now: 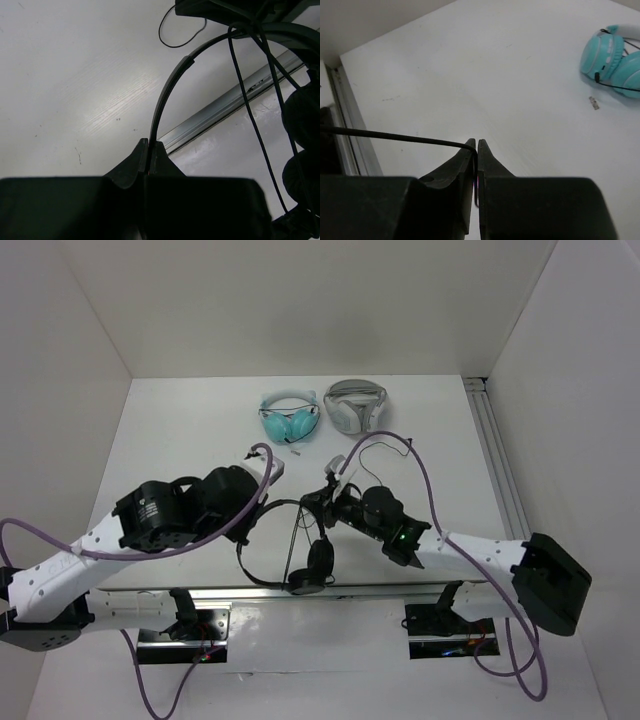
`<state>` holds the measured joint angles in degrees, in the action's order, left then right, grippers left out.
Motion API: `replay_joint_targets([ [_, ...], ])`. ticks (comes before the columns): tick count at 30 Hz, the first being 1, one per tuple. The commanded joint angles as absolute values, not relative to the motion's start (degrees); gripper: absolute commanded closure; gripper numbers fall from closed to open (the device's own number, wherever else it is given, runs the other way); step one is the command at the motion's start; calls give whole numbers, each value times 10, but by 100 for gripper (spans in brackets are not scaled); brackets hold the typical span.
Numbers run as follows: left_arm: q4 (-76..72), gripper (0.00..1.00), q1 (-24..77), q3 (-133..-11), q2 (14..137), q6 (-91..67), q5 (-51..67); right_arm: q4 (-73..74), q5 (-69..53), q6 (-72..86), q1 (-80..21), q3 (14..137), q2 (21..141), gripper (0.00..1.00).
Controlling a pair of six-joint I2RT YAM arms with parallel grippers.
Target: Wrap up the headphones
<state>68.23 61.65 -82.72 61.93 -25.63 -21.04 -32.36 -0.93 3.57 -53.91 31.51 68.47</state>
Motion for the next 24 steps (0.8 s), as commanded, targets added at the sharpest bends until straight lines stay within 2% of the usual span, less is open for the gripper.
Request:
replay_joint_targets([
  [1, 698, 100, 620, -887, 616, -292, -233, -467, -83, 104, -505, 308, 739, 88],
  [4, 720, 100, 620, -918, 634, -311, -264, -536, -132, 143, -498, 326, 813, 87],
  [12, 737, 100, 620, -960, 653, -330, -278, -720, -189, 250, -498, 359, 987, 75],
  [20, 782, 100, 620, -1028, 664, -410, -386, -782, -189, 272, -498, 329, 1054, 75],
  [24, 782, 100, 568, -1061, 664, -419, -403, -831, -183, 291, -498, 295, 1088, 75],
])
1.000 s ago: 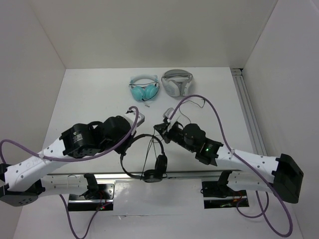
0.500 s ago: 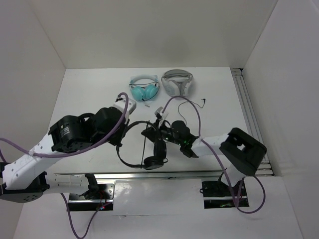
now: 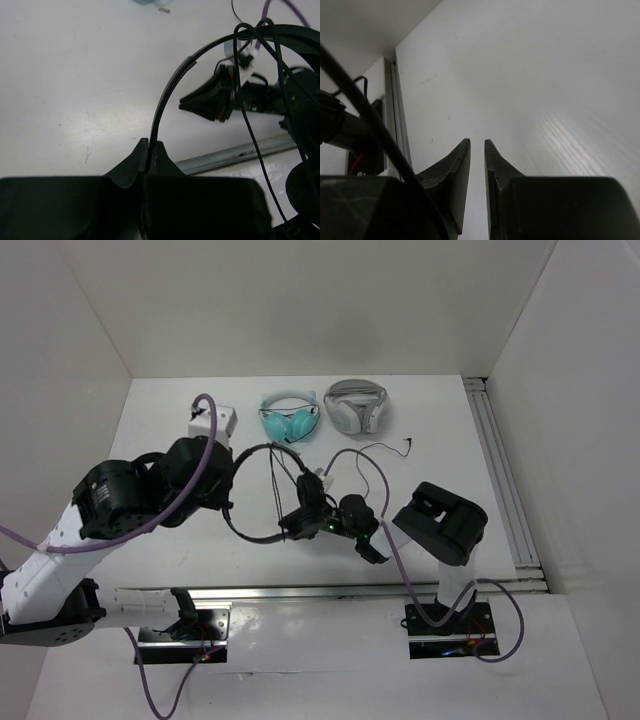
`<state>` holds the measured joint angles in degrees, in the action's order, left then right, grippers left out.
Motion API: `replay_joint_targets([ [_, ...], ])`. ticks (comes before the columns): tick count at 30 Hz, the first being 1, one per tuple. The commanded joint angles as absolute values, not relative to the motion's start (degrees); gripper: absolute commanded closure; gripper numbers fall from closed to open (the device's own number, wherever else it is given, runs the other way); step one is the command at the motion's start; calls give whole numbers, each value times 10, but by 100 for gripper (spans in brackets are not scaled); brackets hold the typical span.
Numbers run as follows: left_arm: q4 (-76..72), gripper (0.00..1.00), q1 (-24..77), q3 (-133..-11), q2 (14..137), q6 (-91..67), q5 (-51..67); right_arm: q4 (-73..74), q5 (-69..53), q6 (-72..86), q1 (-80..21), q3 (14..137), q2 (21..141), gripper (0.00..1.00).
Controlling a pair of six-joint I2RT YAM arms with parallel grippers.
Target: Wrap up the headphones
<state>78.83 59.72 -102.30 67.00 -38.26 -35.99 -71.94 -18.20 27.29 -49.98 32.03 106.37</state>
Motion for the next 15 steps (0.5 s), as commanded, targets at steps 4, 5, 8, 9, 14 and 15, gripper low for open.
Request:
replay_joint_targets([
  [4, 777, 100, 530, -1101, 695, -404, -403, -869, -183, 297, -498, 272, 1121, 78],
  [5, 777, 100, 522, -1108, 700, -404, -403, -883, -183, 303, -498, 266, 1128, 79],
  [8, 765, 100, 482, -1126, 714, -390, -391, -909, -183, 303, -504, 242, 1128, 81],
  [9, 757, 100, 471, -1126, 715, -384, -385, -914, -183, 303, -504, 235, 1128, 88],
  [14, 708, 100, 382, -1089, 715, -357, -361, -878, -123, 289, -533, 183, 1083, 100],
  [15, 699, 100, 365, -1080, 715, -350, -354, -863, -104, 279, -543, 174, 1048, 100],
])
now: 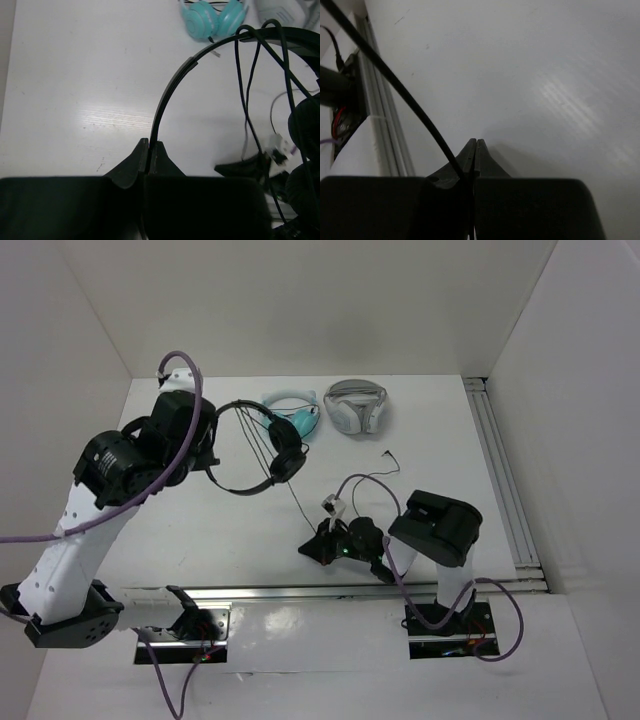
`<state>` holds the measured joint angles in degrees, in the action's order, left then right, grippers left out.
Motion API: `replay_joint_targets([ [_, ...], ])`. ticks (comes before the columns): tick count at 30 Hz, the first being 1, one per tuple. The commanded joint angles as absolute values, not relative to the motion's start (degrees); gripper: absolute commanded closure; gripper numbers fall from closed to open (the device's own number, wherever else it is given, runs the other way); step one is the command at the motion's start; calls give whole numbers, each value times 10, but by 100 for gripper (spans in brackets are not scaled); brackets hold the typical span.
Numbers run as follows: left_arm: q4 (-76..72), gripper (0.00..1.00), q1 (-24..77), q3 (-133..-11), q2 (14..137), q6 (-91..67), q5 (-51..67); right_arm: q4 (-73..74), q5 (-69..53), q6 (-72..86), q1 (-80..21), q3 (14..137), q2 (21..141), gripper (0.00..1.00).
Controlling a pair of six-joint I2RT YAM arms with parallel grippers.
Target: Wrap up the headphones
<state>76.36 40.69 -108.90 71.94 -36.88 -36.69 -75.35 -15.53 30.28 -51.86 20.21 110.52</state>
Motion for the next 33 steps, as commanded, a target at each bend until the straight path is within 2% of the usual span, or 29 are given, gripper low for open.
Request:
replay_joint_targets([
  [1, 688, 100, 350, -1058, 715, -343, -354, -830, -83, 272, -571, 165, 1027, 100],
  [3, 652, 100, 307, -1030, 715, -338, -336, -784, -10, 251, -606, 152, 980, 100],
  [9, 578, 100, 220, -924, 732, -327, -312, -491, 216, 193, -789, 181, 735, 100],
  [13, 555, 100, 193, -876, 759, -307, -312, -310, 341, 153, -907, 236, 642, 100],
  [15, 548, 100, 192, -858, 773, -307, -312, -255, 386, 132, -929, 286, 620, 100],
  [20, 551, 100, 241, -831, 795, -294, -312, -99, 462, 43, -951, 401, 613, 100],
  [24, 556, 100, 300, -795, 788, -263, -287, -41, 565, -27, -943, 463, 621, 100],
  [27, 556, 100, 341, -760, 766, -251, -251, -25, 572, -63, -917, 476, 599, 100],
  [33, 551, 100, 488, -720, 709, -210, -141, -1, 564, -112, -861, 508, 562, 100],
])
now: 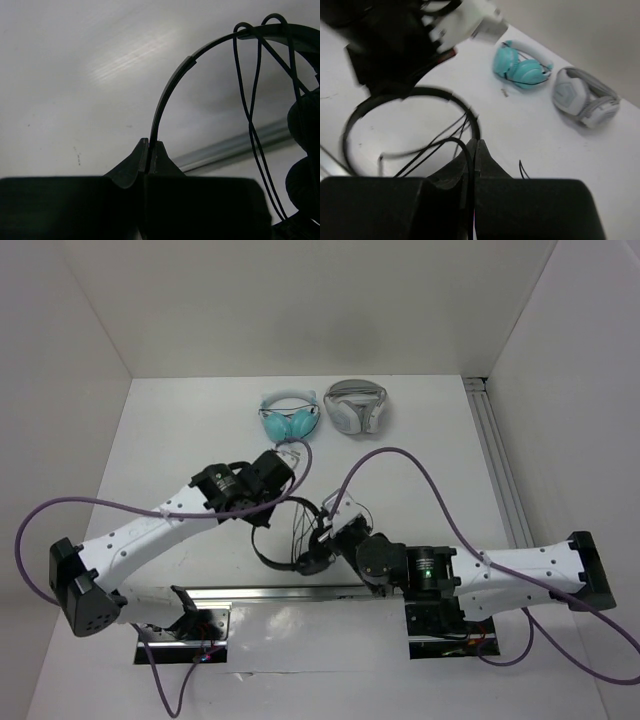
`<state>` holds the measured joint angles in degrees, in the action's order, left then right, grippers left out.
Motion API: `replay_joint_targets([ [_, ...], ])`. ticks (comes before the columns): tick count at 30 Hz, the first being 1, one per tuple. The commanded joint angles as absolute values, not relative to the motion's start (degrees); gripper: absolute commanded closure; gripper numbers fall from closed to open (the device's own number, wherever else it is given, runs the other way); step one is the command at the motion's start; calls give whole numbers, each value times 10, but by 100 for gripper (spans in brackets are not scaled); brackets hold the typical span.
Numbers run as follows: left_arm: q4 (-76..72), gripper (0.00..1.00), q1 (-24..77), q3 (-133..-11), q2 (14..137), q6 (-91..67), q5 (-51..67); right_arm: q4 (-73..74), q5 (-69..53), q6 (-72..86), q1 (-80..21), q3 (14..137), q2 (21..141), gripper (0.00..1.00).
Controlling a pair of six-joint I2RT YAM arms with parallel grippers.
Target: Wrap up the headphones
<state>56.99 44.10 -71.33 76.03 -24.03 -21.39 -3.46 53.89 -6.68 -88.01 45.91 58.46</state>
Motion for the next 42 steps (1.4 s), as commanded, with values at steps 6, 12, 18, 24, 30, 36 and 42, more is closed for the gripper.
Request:
replay_joint_targets([
  [6, 588, 100, 626, -732, 697, -211, -119, 8, 554, -141, -826, 515, 551, 100],
  [12, 613, 100, 666, -732, 650, -236, -113, -18, 505, -135, -763, 483, 540, 98],
  [18, 626, 100, 671, -774, 605, -230, -92, -51, 390, -86, -677, 462, 546, 98],
  [24, 621, 100, 671, -814, 599, -217, -55, -99, 192, -86, -623, 423, 558, 95],
  [30, 621, 100, 671, -881, 612, -237, -111, -182, 93, -33, -604, 365, 577, 92],
  [36, 683, 100, 671, -973, 679, -307, -241, -357, 26, 60, -604, 286, 663, 85],
  [42, 739, 100, 671, -1044, 718, -399, -360, -492, 11, 112, -604, 254, 785, 81],
])
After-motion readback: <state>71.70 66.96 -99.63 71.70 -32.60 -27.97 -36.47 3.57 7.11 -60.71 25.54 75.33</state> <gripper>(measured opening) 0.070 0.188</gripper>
